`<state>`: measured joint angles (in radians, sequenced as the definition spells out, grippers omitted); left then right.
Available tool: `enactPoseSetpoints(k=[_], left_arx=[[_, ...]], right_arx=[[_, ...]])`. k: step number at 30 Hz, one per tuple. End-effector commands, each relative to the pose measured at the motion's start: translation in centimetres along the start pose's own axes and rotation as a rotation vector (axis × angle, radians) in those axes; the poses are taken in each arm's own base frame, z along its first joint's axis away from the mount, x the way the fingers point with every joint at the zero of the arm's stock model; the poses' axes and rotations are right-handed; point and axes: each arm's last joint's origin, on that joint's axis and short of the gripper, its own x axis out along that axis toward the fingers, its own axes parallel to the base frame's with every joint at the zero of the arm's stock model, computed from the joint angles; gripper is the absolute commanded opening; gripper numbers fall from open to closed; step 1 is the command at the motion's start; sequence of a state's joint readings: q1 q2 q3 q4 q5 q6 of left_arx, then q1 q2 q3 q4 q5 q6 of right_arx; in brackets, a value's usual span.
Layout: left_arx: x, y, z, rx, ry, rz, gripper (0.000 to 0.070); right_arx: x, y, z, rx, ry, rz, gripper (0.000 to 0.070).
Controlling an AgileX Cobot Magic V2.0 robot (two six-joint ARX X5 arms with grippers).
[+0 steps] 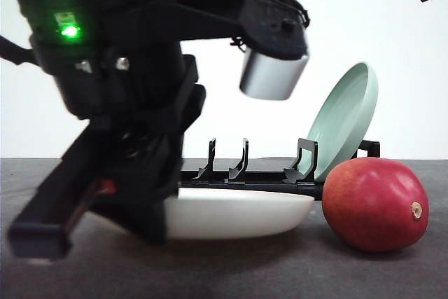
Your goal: Place pomegranate in white plate
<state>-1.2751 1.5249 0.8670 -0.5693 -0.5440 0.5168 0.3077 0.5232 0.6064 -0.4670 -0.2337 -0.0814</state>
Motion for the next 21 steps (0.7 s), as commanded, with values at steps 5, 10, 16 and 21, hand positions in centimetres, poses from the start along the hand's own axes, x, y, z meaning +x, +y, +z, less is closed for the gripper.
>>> enactPoseSetpoints(k=[5, 10, 16, 21], left_arx=[[-0.8, 0.3, 0.4, -0.07, 0.015, -0.048, 0.0416], [-2.3, 1.6, -0.3, -0.208, -0.026, -0.139, 0.0437], [-4.3, 4.4, -2.8, -0.541, -0.175, -0.343, 0.0437], [-5.7, 7.6, -6.2, -0.798, -0.317, -0.442, 0.0437]], right_arx=[[-0.1, 0.1, 0.4, -0.003, -0.018, 0.005, 0.0418], [-0.1, 0.1, 0.4, -0.003, -0.017, 0.004, 0.0418], [-0.1, 0.1, 0.4, -0.003, -0.017, 0.004, 0.0418], [-0.1, 0.1, 0.4, -0.003, -0.017, 0.005, 0.0418]])
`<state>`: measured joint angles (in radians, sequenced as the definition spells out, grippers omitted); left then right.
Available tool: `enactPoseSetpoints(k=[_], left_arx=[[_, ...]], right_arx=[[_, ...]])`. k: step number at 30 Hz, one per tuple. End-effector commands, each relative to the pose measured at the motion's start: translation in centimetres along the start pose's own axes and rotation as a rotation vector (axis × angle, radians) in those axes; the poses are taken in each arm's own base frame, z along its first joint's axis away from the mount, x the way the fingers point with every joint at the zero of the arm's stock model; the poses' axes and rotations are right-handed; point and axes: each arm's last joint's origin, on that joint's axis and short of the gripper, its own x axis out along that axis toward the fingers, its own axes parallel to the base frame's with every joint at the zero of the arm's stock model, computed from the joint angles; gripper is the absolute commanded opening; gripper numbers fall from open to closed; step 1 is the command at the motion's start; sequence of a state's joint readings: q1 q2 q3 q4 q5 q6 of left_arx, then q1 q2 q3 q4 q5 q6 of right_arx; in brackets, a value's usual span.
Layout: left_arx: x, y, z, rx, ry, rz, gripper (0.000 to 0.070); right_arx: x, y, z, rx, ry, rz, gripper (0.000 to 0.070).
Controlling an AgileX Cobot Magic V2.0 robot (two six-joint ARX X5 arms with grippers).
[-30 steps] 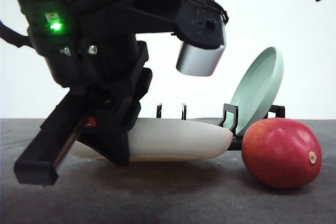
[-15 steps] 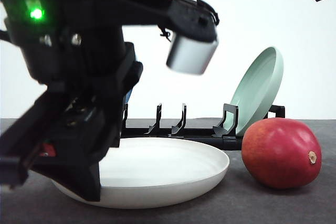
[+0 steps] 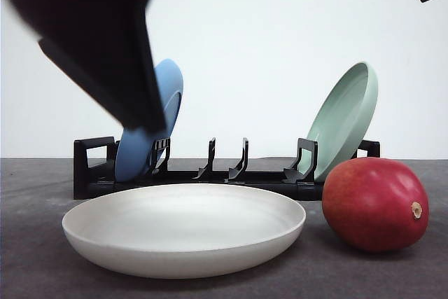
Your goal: Place pomegranate in white plate
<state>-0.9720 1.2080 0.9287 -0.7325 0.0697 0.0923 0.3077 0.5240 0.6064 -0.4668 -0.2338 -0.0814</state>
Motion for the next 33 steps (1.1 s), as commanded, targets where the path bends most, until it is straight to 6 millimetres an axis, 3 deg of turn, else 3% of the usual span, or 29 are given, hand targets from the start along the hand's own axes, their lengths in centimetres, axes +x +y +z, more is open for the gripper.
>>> enactPoseSetpoints(k=[1, 10, 14, 23, 27, 33], left_arx=[[-1.1, 0.8, 0.4, -0.09, -0.062, -0.029, 0.0437], [-6.1, 7.4, -1.7, -0.364, -0.278, 0.125, 0.0436], [-7.8, 9.2, -3.1, -0.453, -0.383, 0.235, 0.0436], [-8.4, 10.5, -7.2, -0.624, -0.487, 0.541, 0.0437], [-7.8, 10.6, -8.3, -0.647, -0.467, 0.561, 0.0437], [-7.4, 10.7, -8.5, -0.653, -0.451, 0.558, 0.0436]], right_arx=[[-0.1, 0.1, 0.4, -0.003, -0.017, 0.005, 0.0418], [-0.1, 0.1, 0.4, 0.047, -0.017, 0.016, 0.0418], [-0.1, 0.1, 0.4, 0.101, -0.017, 0.018, 0.0418], [0.0, 0.3, 0.3, 0.216, 0.006, 0.016, 0.0418], [0.7, 0.6, 0.1, 0.28, 0.047, 0.026, 0.0418], [3.3, 1.4, -0.6, 0.345, 0.196, 0.017, 0.0418]])
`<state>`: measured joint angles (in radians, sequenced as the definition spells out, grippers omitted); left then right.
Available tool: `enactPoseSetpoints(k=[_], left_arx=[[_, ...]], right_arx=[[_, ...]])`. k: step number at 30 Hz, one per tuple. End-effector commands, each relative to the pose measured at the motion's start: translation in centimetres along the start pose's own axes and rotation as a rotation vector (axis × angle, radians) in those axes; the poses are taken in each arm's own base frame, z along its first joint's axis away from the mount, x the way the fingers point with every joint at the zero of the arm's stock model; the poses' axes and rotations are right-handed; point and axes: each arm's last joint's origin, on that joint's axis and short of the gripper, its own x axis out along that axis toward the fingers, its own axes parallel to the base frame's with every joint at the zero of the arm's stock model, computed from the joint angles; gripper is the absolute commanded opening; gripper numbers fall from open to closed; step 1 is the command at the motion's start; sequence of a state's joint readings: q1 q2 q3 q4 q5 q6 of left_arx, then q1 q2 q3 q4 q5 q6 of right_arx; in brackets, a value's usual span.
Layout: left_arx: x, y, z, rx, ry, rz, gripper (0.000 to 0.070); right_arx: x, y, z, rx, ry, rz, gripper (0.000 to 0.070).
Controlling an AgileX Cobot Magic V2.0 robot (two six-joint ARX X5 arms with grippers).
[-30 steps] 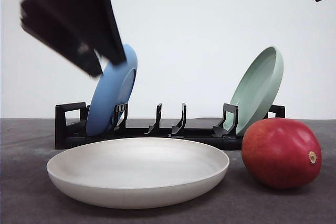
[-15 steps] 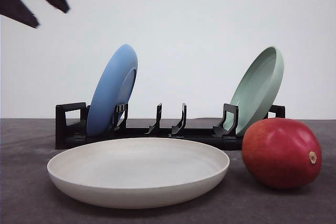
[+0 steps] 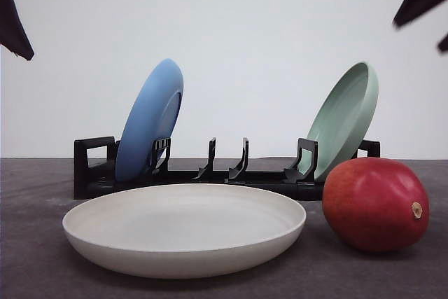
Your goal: Place pomegranate in white plate
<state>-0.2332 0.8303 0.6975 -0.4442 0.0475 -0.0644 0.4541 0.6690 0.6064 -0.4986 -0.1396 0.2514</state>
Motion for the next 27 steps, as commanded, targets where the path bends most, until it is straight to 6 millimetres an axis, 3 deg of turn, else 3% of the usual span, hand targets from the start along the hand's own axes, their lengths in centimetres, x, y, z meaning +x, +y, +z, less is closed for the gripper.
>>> enactPoseSetpoints(k=[1, 6, 12, 27], left_arx=[[0.0, 0.0, 0.3, 0.0, -0.01, 0.001, 0.0436], [0.0, 0.0, 0.1, 0.0, 0.007, 0.002, 0.0436], [0.0, 0.0, 0.0, 0.0, 0.011, 0.002, 0.0435], [0.0, 0.0, 0.0, 0.0, 0.012, 0.002, 0.0435]], right_arx=[[0.7, 0.4, 0.2, 0.059, 0.032, -0.005, 0.0418], [3.2, 1.2, -0.2, 0.109, 0.154, -0.016, 0.0434], [5.6, 1.9, -0.6, 0.083, 0.245, -0.076, 0.0624], [10.3, 1.7, -2.1, 0.072, 0.381, -0.125, 0.0634]])
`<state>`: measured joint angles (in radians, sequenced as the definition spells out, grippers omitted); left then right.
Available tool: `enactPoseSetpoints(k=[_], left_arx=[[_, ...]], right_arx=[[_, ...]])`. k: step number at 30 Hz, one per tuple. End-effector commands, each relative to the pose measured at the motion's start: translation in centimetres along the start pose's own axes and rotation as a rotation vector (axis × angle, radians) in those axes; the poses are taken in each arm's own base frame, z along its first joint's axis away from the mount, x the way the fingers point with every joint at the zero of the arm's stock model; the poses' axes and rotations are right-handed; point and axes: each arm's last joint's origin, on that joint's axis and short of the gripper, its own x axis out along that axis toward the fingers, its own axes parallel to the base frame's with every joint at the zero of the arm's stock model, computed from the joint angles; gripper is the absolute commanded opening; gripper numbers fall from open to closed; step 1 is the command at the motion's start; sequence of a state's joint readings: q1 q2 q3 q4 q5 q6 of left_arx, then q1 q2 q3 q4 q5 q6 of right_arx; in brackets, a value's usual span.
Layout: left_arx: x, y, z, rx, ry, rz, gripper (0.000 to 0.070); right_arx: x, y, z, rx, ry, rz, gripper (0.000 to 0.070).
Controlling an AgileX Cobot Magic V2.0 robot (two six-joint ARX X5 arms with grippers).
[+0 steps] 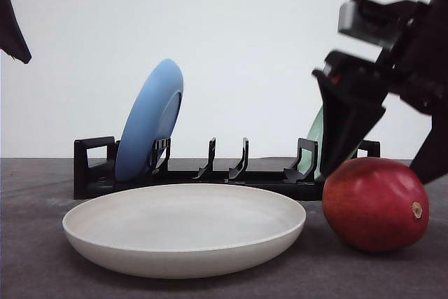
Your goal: Place pomegranate in white plate
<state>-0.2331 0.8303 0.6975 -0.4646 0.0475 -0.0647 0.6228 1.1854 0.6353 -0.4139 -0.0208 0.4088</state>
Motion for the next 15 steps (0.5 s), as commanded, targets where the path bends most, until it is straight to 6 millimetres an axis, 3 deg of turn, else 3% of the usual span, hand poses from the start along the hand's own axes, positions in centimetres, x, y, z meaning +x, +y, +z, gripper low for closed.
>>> enactPoseSetpoints(k=[1, 6, 11, 15], left_arx=[[0.04, -0.03, 0.24, 0.001, -0.009, 0.001, 0.0435], [0.04, -0.04, 0.24, 0.001, -0.009, 0.001, 0.0435], [0.04, -0.04, 0.24, 0.001, -0.009, 0.001, 0.0435], [0.04, -0.04, 0.24, 0.001, -0.009, 0.001, 0.0435]], right_arx=[[0.33, 0.37, 0.36, 0.002, 0.001, -0.001, 0.0634], [1.16, 0.31, 0.16, 0.003, 0.044, -0.005, 0.0624], [1.21, 0.26, -0.05, 0.006, 0.074, -0.004, 0.0521], [0.75, 0.45, 0.29, -0.003, 0.101, -0.003, 0.052]])
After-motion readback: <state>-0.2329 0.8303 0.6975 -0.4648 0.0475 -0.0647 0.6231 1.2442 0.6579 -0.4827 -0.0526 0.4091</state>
